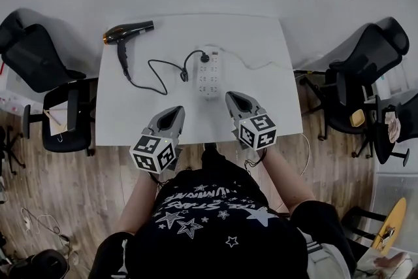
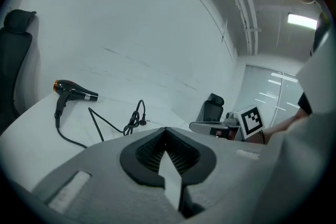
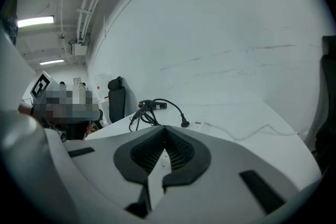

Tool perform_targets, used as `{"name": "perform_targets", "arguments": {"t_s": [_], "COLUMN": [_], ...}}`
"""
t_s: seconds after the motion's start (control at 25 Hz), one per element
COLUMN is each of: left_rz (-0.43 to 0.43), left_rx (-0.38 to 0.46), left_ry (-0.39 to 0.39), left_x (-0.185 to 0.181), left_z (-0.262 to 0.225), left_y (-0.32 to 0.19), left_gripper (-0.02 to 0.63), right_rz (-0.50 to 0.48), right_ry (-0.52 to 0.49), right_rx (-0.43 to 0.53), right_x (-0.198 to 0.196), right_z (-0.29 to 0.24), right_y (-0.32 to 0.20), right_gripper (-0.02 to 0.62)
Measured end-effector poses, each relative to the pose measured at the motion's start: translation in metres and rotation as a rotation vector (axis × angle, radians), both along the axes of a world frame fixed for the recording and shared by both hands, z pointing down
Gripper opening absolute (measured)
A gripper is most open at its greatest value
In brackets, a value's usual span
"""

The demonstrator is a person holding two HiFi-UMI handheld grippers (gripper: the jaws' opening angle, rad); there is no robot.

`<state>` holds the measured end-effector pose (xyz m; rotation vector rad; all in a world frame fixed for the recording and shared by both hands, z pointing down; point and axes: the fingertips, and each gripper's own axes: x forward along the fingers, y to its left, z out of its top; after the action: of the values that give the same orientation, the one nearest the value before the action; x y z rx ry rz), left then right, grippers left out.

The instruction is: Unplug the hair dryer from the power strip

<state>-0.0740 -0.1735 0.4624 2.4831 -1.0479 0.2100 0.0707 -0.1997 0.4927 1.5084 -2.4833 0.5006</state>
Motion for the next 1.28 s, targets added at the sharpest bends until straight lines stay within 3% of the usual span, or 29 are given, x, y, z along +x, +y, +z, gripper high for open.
{"name": "perform_targets", "arguments": {"t_s": [0.28, 0.64, 1.28], "left_rz": [0.031, 0.041, -0.006], "left_rx": [-0.014, -0.024, -0.157], "left_ry": [-0.025, -0.049, -0.206], "left_x": [0.038, 0.077, 0.085], "left_z": [0.009, 0.023, 0.090], "left_y": [-0.023, -0.053, -0.100], "left_gripper": [0.008, 0.008, 0.007], "right_rz": [-0.020, -0.059, -0.137], "right_ry": [0.059, 0.052, 0.100], "right_rx": [-0.007, -0.026, -0.090], "right_x": [0.025, 0.047, 0.041], "right_z": [0.009, 0.020, 0.052], "right_y": [-0.033, -0.076, -0.131], "right_gripper": [0.009, 0.009, 0.009]}}
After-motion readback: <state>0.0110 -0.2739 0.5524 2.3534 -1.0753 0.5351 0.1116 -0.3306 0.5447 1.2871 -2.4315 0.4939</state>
